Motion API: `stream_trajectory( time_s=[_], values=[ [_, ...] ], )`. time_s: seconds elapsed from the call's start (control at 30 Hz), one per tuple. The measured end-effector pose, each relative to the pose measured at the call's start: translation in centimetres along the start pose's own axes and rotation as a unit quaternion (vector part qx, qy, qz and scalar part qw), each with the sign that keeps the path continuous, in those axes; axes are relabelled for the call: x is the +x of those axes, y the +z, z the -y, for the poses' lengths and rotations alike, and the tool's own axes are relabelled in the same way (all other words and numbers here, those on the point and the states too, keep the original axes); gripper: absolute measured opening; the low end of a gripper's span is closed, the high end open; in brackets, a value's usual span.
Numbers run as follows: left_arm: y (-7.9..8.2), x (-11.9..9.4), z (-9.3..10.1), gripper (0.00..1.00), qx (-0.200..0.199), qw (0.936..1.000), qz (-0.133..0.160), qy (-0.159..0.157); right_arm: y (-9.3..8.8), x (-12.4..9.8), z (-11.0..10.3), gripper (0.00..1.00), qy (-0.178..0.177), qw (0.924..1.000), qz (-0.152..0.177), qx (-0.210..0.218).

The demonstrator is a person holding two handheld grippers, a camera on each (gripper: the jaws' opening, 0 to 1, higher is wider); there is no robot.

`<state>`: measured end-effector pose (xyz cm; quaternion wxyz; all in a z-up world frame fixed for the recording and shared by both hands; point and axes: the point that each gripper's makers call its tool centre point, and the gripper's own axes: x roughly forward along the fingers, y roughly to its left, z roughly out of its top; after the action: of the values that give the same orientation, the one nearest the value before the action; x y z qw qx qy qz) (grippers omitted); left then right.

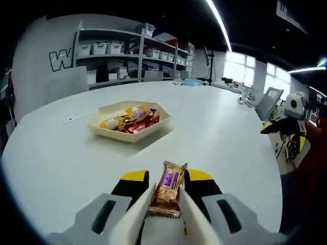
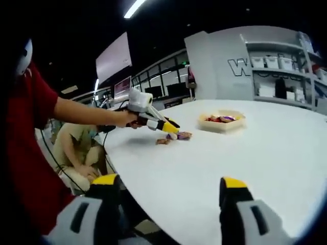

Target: Place the target food into the container with the food tongs after gripping and lifting it, then release it inside without dropping or visibly crushing the food.

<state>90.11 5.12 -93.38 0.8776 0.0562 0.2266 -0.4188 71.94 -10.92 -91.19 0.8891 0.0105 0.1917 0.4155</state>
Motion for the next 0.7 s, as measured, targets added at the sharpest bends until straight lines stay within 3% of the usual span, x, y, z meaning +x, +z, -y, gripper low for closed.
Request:
stream_trajectory(
  time_s=[0.3, 0.53, 0.7],
  values=[
    [0.1, -0.1, -0.6, 0.23, -0.057, 0.9983, 0.009, 0.006, -0.2, -0.1, 0.1, 0.77, 0.0, 1.0, -0.005, 0.0],
    [0.4, -0.2, -0.5, 0.23, -0.07, 0.9975, 0.008, 0.009, -0.4, -0.3, 0.1, 0.77, -0.002, 1.0, -0.005, 0.003],
    [1.7, -0.7, -0.4, 0.23, -0.063, 0.9978, 0.018, 0.01, -0.9, -0.5, 0.2, 0.76, -0.003, 0.9999, -0.006, 0.009]
  ],
)
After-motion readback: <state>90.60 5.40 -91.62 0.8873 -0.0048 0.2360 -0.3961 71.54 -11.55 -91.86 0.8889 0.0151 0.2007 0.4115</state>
